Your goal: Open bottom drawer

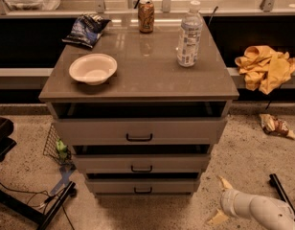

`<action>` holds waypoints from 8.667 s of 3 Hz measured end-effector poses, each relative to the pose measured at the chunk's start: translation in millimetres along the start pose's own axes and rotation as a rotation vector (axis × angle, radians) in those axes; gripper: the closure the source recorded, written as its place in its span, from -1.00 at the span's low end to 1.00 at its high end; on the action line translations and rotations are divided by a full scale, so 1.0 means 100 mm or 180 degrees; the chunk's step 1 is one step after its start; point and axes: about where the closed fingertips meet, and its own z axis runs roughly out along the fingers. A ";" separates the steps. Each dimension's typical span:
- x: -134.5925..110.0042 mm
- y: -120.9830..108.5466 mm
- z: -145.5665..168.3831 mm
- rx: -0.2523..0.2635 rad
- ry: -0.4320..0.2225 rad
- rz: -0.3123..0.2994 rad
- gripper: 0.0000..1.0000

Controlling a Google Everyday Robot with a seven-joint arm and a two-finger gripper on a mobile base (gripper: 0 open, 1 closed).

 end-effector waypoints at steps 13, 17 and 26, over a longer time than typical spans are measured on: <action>-0.70 0.20 2.35 -0.0505 -0.0727 0.0038 -1.00; -0.64 0.33 2.46 -0.0560 -0.0577 0.0035 0.99; -0.05 0.87 1.89 -0.0778 -0.0726 0.0321 0.71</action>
Offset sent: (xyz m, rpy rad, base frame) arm -0.0168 0.0235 -0.0096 -0.0657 -0.0171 0.0118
